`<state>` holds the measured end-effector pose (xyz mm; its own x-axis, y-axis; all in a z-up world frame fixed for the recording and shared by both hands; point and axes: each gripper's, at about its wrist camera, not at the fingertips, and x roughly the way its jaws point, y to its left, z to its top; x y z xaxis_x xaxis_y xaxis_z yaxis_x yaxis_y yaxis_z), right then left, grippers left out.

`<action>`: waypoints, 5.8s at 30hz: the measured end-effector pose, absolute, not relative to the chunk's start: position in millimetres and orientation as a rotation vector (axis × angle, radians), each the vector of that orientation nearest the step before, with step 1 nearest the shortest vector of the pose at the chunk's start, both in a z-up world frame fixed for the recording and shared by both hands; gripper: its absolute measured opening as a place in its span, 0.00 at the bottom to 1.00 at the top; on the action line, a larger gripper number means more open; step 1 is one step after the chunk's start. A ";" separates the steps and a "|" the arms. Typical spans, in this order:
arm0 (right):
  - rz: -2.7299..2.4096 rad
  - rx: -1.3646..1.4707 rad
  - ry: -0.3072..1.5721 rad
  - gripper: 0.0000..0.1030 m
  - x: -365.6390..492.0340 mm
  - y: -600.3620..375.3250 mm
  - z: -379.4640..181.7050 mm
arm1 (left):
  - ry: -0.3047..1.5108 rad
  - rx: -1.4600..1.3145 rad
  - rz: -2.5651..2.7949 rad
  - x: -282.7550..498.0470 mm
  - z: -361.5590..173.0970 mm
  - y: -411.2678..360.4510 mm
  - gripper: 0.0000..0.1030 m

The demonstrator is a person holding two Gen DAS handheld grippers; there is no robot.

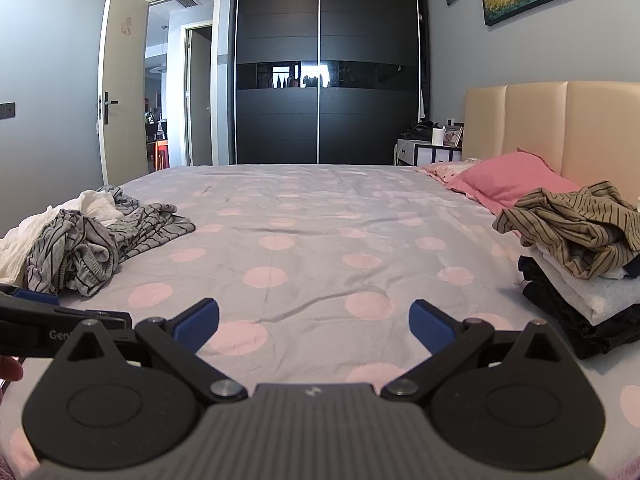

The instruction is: Fold clothes

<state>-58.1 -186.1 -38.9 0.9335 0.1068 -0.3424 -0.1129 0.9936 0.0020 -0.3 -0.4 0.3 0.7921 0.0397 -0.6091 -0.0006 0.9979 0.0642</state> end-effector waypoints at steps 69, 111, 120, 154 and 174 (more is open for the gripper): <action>0.136 -0.028 0.436 0.99 -57.6 -187.6 -39.4 | 0.677 0.030 0.005 -4.6 -2.6 -2.8 0.75; 0.243 -0.067 0.595 0.99 9.4 -206.9 -15.2 | 0.727 0.200 0.419 117.3 5.2 197.3 0.55; 0.260 -0.061 0.615 0.99 14.1 -196.4 -26.3 | 0.736 0.176 0.601 136.3 -5.9 271.2 0.61; 0.340 -0.119 0.556 0.99 -7.9 -176.7 -22.0 | 0.707 -0.333 1.128 16.3 46.5 442.5 0.08; 0.361 -0.129 0.499 0.99 -20.6 -176.9 -12.7 | 0.252 -0.193 0.564 88.0 288.1 345.5 0.06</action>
<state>-20.6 -176.9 -12.7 0.8166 0.3065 -0.4891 -0.3686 0.9290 -0.0333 88.0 345.5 288.1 0.8156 0.5023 -0.2871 -0.5492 0.8282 -0.1112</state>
